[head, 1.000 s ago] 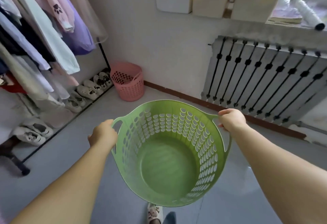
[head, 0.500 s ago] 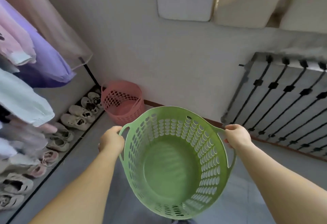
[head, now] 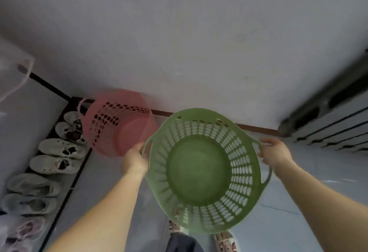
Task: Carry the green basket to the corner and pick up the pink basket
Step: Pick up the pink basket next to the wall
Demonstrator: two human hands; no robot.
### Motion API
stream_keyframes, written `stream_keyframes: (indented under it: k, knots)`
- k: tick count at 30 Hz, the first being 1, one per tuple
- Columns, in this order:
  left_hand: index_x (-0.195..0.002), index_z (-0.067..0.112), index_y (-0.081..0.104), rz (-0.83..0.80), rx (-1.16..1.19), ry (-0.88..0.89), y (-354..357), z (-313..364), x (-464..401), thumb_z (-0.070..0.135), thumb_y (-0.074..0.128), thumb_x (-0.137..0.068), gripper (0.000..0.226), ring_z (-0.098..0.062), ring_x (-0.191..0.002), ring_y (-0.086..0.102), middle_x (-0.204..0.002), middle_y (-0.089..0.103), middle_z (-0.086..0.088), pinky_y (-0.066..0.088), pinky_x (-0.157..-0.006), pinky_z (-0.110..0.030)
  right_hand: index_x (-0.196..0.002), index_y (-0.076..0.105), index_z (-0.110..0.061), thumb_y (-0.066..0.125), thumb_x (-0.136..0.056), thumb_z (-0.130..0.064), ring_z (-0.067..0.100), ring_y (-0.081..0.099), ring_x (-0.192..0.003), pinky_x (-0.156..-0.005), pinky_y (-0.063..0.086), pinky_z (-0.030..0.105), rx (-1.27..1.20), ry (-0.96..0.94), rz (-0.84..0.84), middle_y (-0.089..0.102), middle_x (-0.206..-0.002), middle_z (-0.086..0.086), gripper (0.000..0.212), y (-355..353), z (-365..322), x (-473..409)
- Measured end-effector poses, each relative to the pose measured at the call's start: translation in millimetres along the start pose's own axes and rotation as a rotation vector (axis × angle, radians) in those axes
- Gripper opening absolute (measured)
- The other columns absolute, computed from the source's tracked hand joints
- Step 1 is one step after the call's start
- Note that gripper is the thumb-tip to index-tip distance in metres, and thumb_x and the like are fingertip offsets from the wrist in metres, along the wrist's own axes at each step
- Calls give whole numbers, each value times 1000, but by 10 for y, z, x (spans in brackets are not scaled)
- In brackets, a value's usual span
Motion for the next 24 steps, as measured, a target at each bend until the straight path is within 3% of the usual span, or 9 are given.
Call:
stream_keyframes:
  k: [4, 7, 9, 11, 14, 18, 21, 24]
  knots:
    - [-118, 18, 64, -79, -12, 125, 350, 106, -791, 12, 52, -90, 31, -30, -102, 62, -114, 69, -10, 41, -76, -27, -100, 63, -15, 47, -87, -7, 34, 64, -84, -83, 52, 50, -46, 38, -12, 65, -81, 6, 22, 447, -63, -489]
    - [-114, 24, 67, -122, 117, 119, 567, 111, -1238, 21, 57, -90, 27, -25, -98, 63, -113, 69, -4, 44, -83, -27, -82, 63, -20, 48, -87, -6, 33, 63, -96, -91, 50, 51, -36, 26, 13, 67, -97, 11, 21, 737, -102, -798]
    - [-119, 26, 64, -121, 94, 132, 698, 88, -1520, 24, 54, -92, 29, -28, -105, 63, -114, 69, -3, 46, -88, -30, -78, 62, -20, 47, -87, -2, 32, 63, -95, -92, 50, 50, -69, 42, 36, 65, -96, 9, 25, 912, -119, -996]
    - [-116, 26, 65, -125, 116, 109, 816, 55, -1772, 30, 52, -92, 28, -31, -103, 62, -109, 70, -6, 48, -92, -36, -91, 65, -14, 46, -87, 3, 29, 63, -91, -91, 51, 48, -101, 66, 45, 63, -97, 7, 25, 1069, -121, -1173]
    - [-112, 25, 67, -124, 84, 74, 985, -15, -2074, 37, 46, -93, 31, -28, -97, 60, -106, 70, -11, 45, -87, -33, -105, 65, -9, 44, -86, 7, 28, 63, -93, -91, 51, 46, -105, 73, 57, 62, -106, 9, 32, 1273, -126, -1377]
    - [-112, 20, 67, -41, -28, 117, 1047, -33, -2232, 32, 44, -94, 31, -39, -101, 61, -104, 69, -21, 43, -101, -45, -110, 63, -6, 45, -83, 13, 32, 61, -108, -97, 47, 48, -66, 68, 104, 62, -121, 16, 38, 1375, -105, -1541]
    - [-115, 10, 65, 32, -191, 139, 1053, -18, -2242, 19, 45, -95, 30, -40, -96, 62, -102, 69, -24, 45, -87, -38, -114, 62, -4, 45, -82, 14, 31, 60, -112, -101, 45, 47, -41, 65, 107, 60, -126, 18, 40, 1374, -100, -1610]
    - [-116, 6, 62, 86, -349, 226, 1054, 1, -2193, 11, 46, -92, 29, -38, -100, 57, -106, 66, -22, 41, -92, -44, -120, 59, -7, 42, -84, 11, 31, 55, -118, -102, 43, 41, 64, 49, 106, 57, -132, 16, 44, 1379, -150, -1573]
Point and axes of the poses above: each hand's wrist, its own x-axis away from the middle knuckle, its own y-axis out of the palm, z = x × y, the point moved 3 cm from there along -x, towards the middle knuckle
